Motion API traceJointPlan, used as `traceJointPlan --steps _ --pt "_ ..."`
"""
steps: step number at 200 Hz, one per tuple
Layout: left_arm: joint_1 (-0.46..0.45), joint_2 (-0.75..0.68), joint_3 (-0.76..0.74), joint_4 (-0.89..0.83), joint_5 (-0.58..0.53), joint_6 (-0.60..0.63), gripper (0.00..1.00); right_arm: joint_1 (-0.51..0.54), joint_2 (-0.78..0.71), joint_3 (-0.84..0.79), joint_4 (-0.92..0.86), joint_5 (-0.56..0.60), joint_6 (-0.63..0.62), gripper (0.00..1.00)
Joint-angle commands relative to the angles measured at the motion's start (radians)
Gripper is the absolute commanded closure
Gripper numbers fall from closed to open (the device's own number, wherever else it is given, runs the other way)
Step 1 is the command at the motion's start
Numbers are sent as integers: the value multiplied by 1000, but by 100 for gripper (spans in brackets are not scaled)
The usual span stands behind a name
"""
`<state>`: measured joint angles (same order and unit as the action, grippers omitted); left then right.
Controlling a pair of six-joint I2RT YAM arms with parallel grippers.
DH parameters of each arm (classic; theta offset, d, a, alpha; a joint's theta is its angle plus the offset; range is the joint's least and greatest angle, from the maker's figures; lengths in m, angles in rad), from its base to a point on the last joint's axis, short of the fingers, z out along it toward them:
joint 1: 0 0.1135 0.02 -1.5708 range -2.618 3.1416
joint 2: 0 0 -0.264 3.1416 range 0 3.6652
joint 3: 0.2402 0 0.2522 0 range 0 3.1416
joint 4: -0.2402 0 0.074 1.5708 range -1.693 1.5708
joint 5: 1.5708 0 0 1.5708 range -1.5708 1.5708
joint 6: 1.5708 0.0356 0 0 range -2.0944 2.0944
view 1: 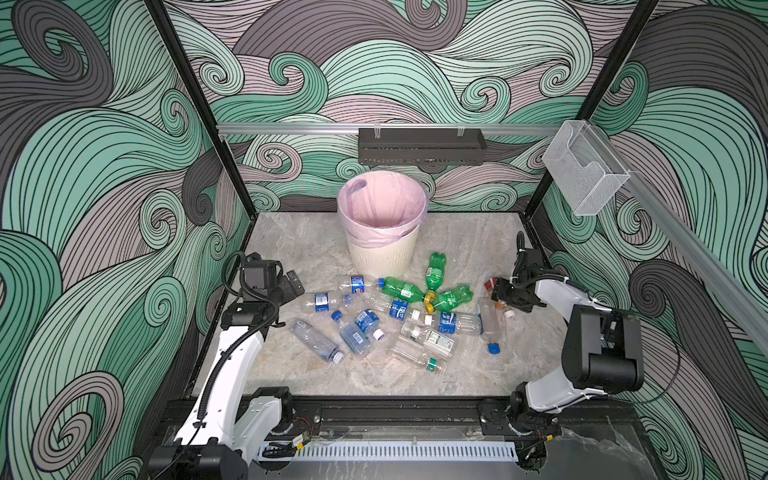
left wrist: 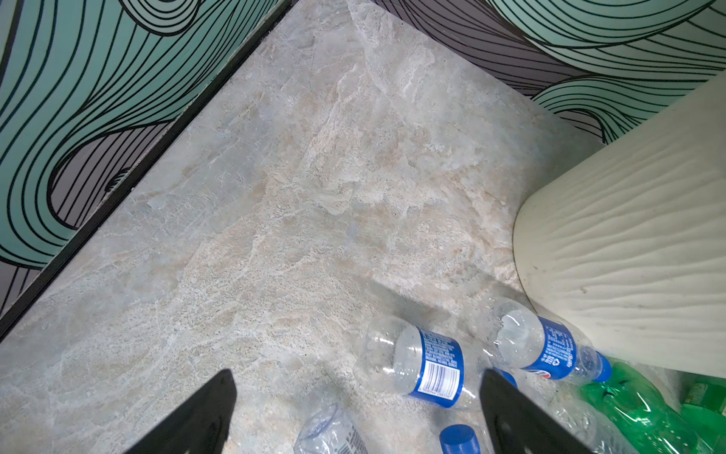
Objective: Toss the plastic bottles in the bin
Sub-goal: 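Close the right gripper on the red-and-yellow labelled bottle, then lift the red-and-yellow bottle with the right gripper over the bin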
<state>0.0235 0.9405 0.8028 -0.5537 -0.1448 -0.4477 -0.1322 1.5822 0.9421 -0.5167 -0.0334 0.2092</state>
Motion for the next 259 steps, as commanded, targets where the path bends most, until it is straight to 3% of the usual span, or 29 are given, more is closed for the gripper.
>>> traceJointPlan --steps 1,147,190,259 --pt "-4 -10 -3 -11 8 -23 1 -1 30 40 -3 20 -14 29" --pt "-5 -9 -55 -26 -1 -66 1 -1 215 209 -19 25 -62 26" --pt "-4 -12 -55 -29 1 -75 1 -1 243 239 -19 2 -70 42" --pt "-4 4 -60 -42 -11 -82 1 0 175 215 -22 1 -77 50"
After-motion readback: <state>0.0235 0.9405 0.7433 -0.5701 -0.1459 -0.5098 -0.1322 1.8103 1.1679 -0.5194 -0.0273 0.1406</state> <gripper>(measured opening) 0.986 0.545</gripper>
